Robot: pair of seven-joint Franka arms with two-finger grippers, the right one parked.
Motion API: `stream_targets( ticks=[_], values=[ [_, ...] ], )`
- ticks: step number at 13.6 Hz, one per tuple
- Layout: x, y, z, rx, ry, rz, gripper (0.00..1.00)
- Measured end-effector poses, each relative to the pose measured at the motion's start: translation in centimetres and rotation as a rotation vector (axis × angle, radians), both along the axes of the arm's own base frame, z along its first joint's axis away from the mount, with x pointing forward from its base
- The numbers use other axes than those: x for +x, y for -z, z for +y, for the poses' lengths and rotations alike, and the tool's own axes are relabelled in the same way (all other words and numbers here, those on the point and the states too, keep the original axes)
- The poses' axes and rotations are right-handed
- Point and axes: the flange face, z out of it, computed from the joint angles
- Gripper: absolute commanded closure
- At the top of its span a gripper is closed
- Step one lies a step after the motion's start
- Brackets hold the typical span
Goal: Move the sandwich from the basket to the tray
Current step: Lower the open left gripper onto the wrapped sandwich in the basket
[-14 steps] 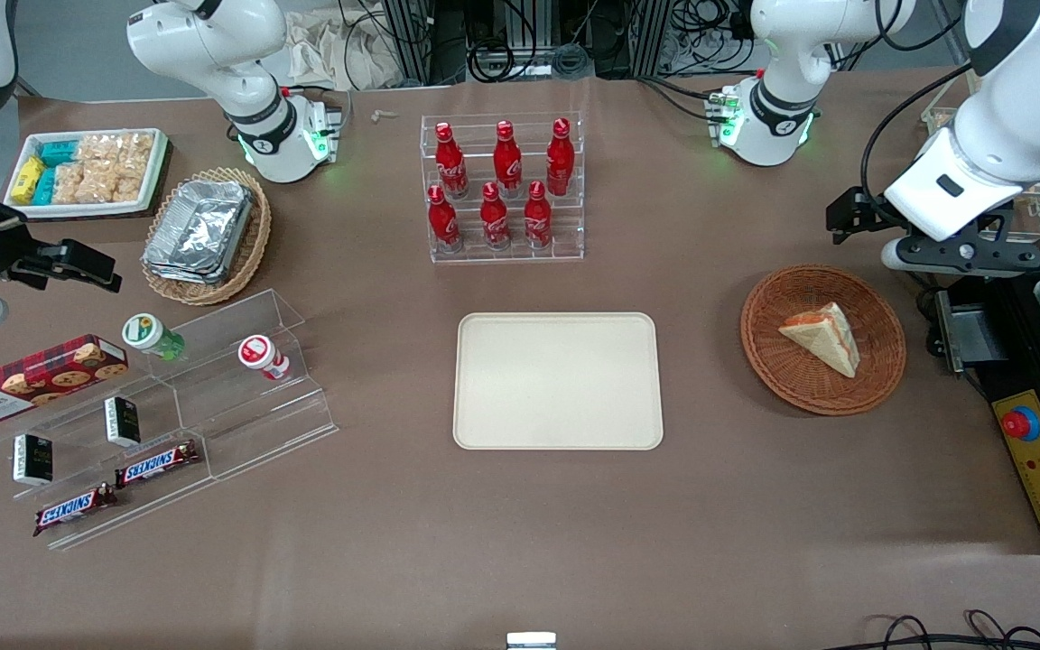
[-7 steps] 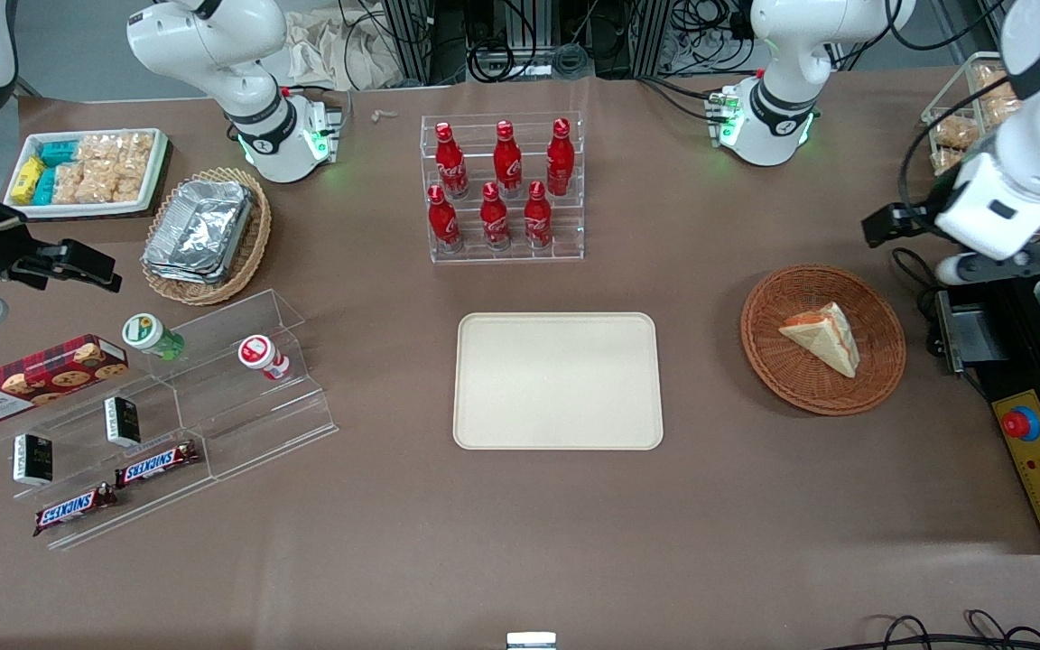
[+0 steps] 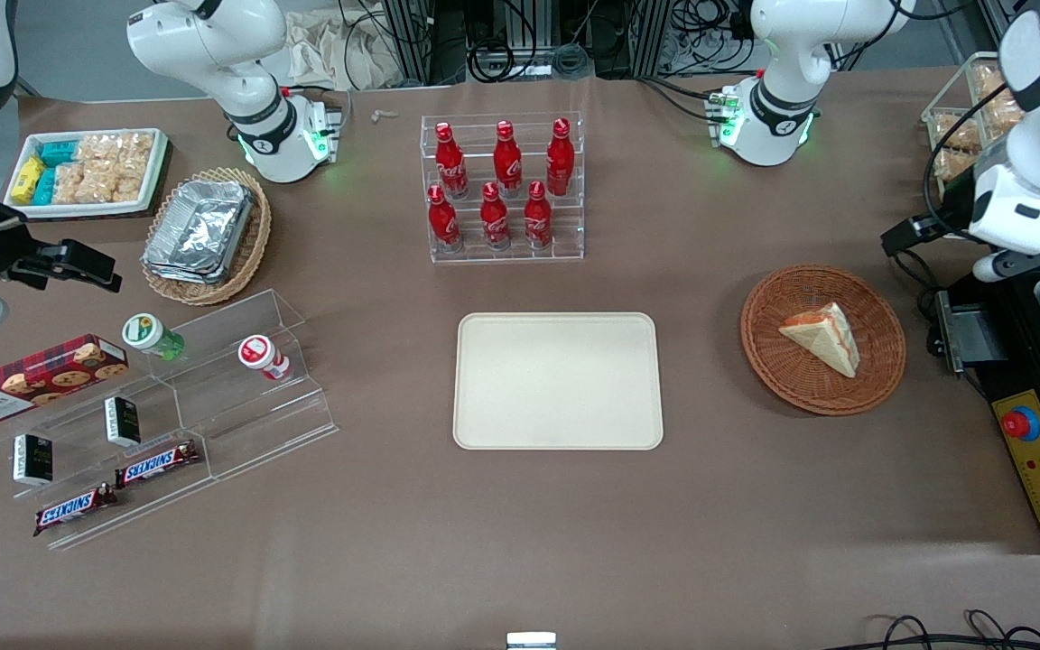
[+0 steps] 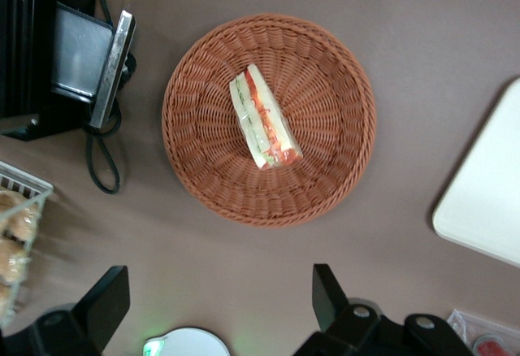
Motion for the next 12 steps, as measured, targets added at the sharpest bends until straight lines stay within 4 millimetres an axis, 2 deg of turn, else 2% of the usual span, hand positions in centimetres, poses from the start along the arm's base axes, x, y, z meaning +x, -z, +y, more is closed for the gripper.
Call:
stream_targets(
  ticks=[5, 10, 12],
  values=[
    [-0.2, 5.8, -0.5, 0.018, -0.16, -0.017, 0.0],
    [1.4, 11.0, -0.6, 0.031, -0.249, 0.016, 0.0],
    [1.7, 12.5, -0.6, 0.033, -0.255, 0.024, 0.0]
  ],
)
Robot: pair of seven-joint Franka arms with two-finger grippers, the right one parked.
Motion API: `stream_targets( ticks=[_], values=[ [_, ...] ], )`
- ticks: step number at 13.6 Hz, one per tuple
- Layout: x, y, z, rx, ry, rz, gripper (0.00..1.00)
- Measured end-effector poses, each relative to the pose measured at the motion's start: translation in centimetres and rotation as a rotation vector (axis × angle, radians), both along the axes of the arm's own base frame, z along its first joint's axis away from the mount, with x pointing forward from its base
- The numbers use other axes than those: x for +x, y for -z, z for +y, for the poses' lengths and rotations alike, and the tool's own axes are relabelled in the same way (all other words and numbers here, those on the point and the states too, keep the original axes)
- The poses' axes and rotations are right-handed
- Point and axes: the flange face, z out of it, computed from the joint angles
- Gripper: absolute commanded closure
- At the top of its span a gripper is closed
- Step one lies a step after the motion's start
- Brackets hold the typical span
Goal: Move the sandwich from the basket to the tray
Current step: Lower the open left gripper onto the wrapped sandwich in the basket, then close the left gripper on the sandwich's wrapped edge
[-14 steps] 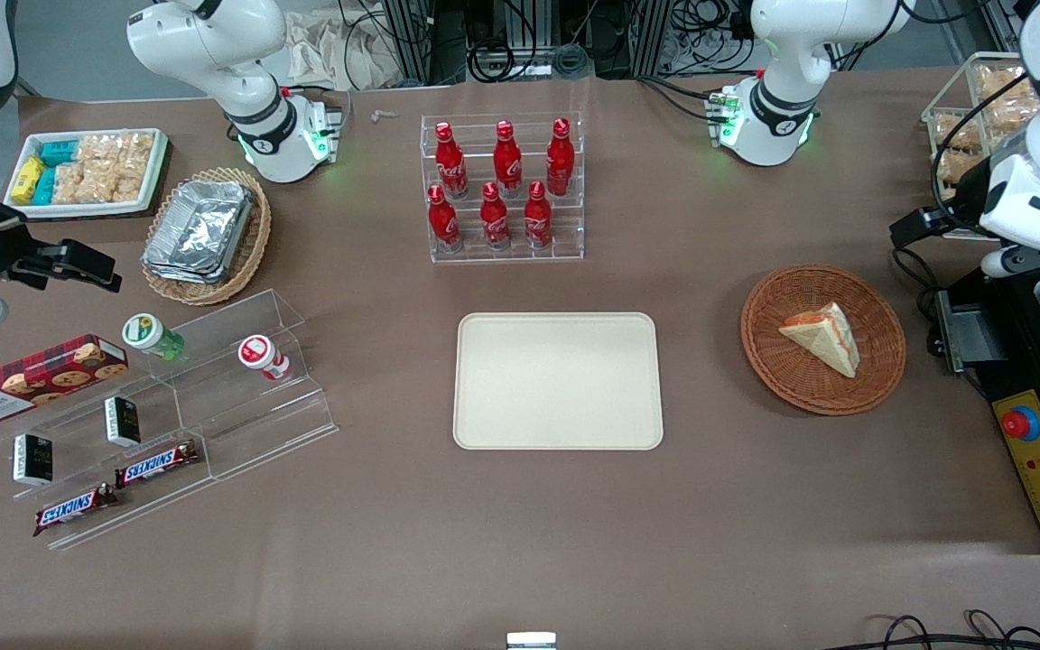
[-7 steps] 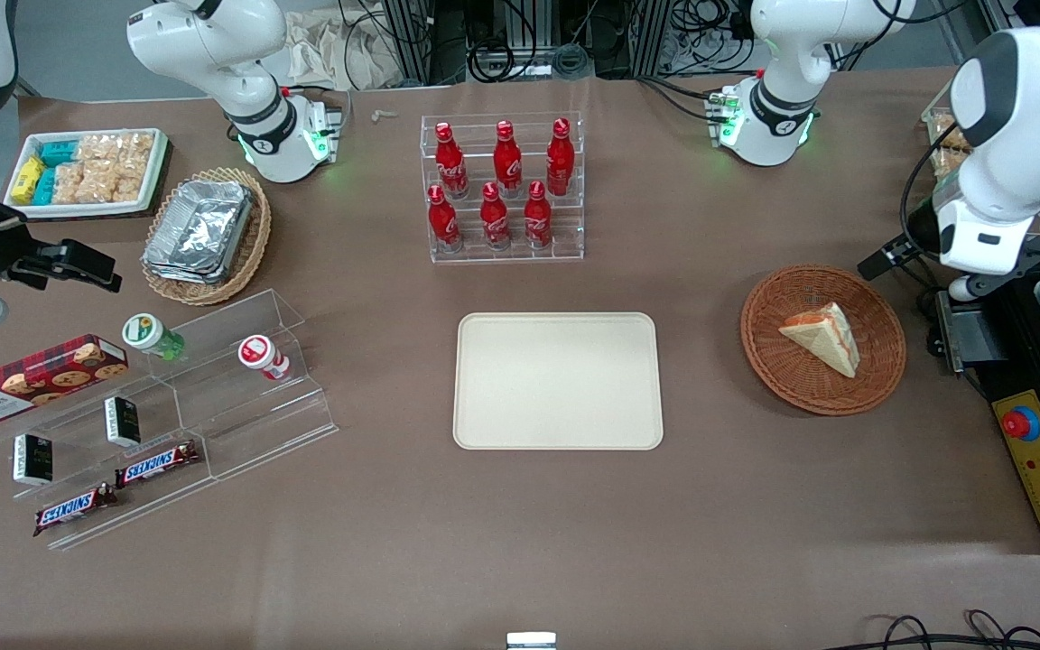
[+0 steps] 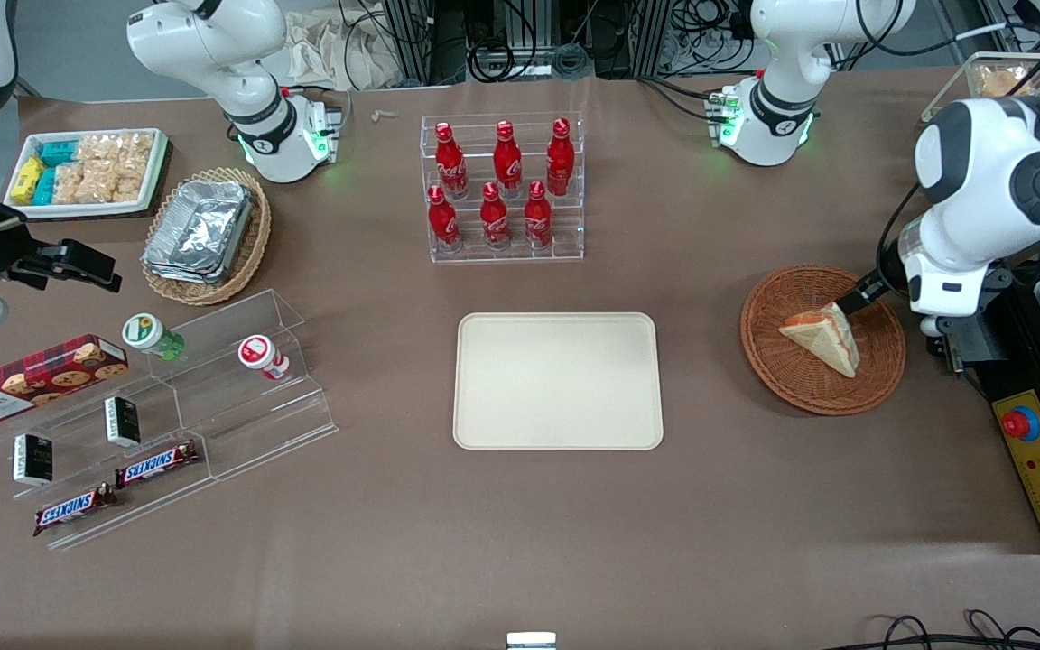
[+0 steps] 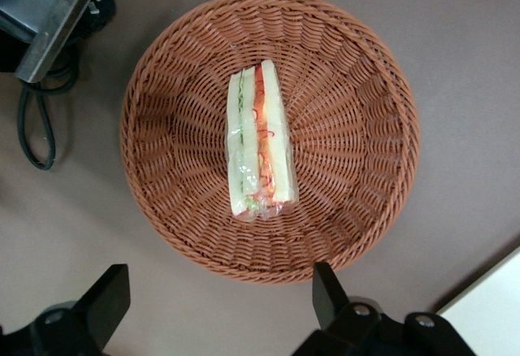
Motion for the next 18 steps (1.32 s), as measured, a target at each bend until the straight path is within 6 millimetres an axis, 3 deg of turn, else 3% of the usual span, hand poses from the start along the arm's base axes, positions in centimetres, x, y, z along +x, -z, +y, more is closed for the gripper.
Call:
stream_targets(
  ticks=[7, 10, 15, 18],
  values=[
    [0.0, 4.6, 0.0, 0.007, -0.06, 0.007, 0.0],
    [-0.1, 6.0, 1.2, 0.007, -0.089, -0.005, 0.0],
    [-0.8, 10.7, 1.5, 0.005, -0.099, -0.019, 0.0],
    [-0.7, 12.0, 1.5, 0.007, -0.111, -0.016, 0.0]
  ],
)
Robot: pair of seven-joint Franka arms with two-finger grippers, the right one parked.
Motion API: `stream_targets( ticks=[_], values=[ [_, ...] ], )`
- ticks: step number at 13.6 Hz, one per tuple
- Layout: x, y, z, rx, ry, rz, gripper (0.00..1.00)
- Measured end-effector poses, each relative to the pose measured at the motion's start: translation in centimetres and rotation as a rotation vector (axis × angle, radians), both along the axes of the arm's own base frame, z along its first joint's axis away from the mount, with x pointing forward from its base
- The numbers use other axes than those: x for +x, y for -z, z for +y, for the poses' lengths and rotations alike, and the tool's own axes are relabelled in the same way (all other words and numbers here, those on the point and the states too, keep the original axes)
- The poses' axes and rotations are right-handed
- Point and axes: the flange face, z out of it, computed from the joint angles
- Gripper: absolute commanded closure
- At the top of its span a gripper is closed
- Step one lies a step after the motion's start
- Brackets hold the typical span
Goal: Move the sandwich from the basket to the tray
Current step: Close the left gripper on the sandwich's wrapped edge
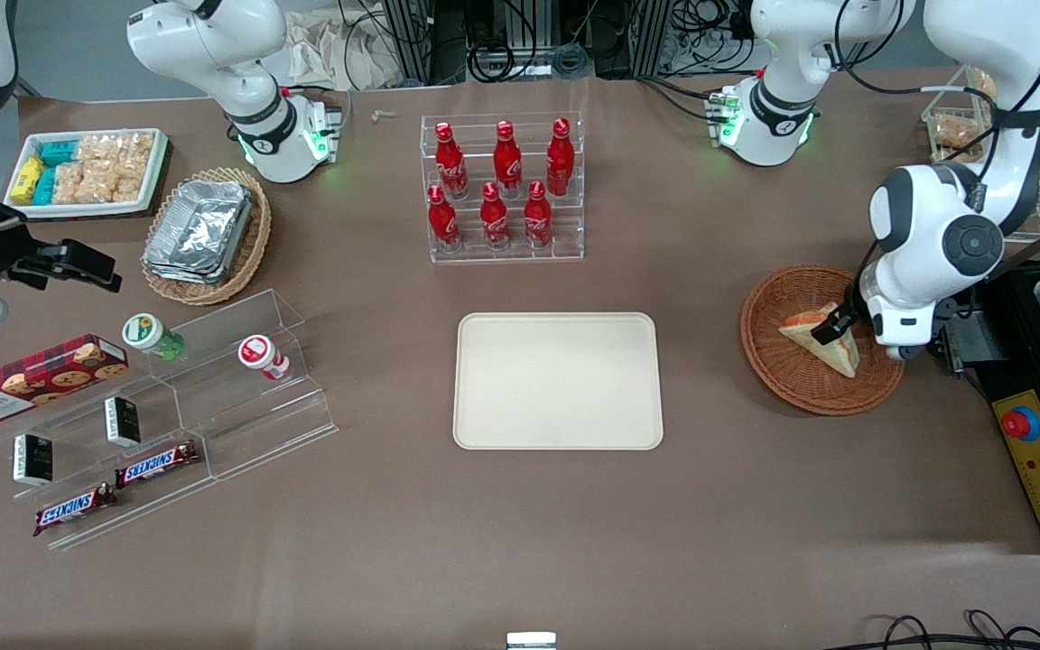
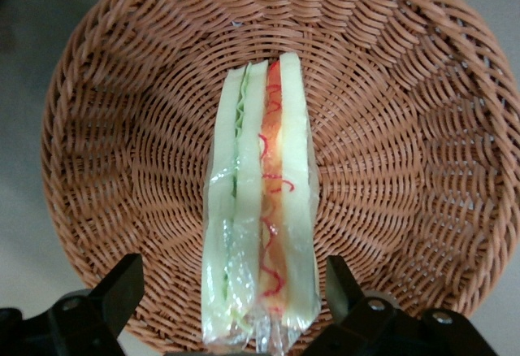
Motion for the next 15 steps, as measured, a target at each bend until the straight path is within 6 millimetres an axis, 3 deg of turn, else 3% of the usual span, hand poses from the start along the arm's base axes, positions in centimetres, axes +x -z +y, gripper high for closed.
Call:
stream_targets(
  ticks=[4, 5, 6, 7, 8, 13, 15],
  values=[
    [0.0, 2.0, 0.0, 0.0, 0.0, 0.016, 0.02],
    [0.0, 2.5, 0.0, 0.0, 0.0, 0.018, 0.12],
    [0.0, 2.8, 0.0, 0.0, 0.0, 0.019, 0.41],
    [0.0, 3.1, 0.0, 0.0, 0.0, 0.019, 0.92],
    [0.0, 3.2, 0.0, 0.0, -0.001, 0.017, 1.0],
    [0.4, 2.8, 0.0, 0.0, -0.007, 0.001, 1.0],
    [0.8, 1.5, 0.0, 0.0, -0.007, -0.019, 1.0]
  ],
)
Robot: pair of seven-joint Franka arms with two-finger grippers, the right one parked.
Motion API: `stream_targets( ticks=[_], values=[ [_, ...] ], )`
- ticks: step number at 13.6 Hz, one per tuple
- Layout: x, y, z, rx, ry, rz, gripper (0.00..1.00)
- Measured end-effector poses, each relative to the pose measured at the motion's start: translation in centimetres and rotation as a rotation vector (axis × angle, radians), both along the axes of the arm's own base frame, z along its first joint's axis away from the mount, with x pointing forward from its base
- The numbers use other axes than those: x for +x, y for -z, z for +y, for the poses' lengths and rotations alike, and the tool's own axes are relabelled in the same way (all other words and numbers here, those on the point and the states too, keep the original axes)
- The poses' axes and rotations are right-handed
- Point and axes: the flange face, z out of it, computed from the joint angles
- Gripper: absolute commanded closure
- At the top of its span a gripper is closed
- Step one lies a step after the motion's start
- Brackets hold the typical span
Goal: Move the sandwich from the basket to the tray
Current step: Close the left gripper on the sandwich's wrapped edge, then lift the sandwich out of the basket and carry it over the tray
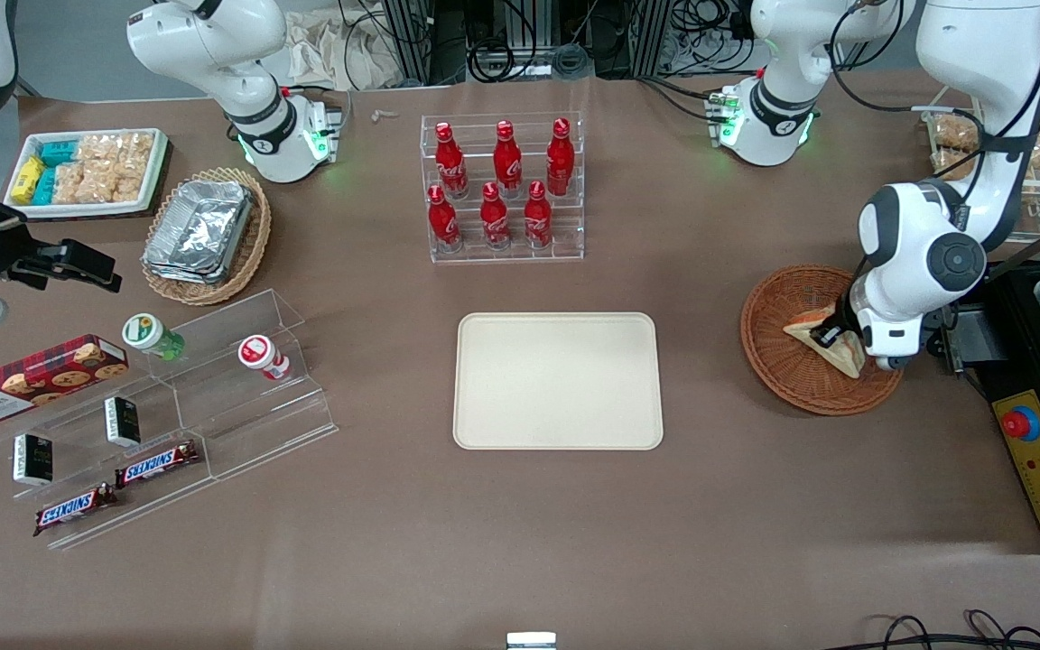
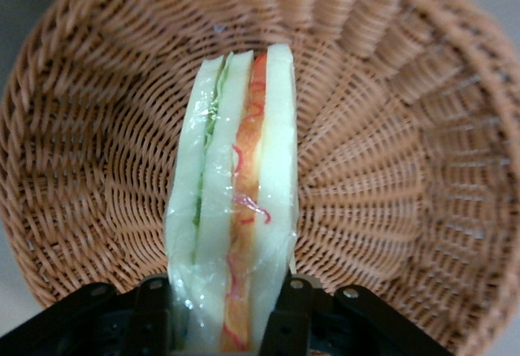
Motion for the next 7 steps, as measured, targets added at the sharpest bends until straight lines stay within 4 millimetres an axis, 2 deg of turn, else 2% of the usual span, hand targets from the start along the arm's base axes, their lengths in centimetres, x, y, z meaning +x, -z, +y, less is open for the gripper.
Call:
stream_targets(
  ticks=[3, 7],
  values=[
    [0.5, -5.0, -0.2, 0.002, 0.003, 0.009, 1.0],
    [1.7, -14.1, -1.6, -0.011, 0.173, 0.046, 1.0]
  ],
)
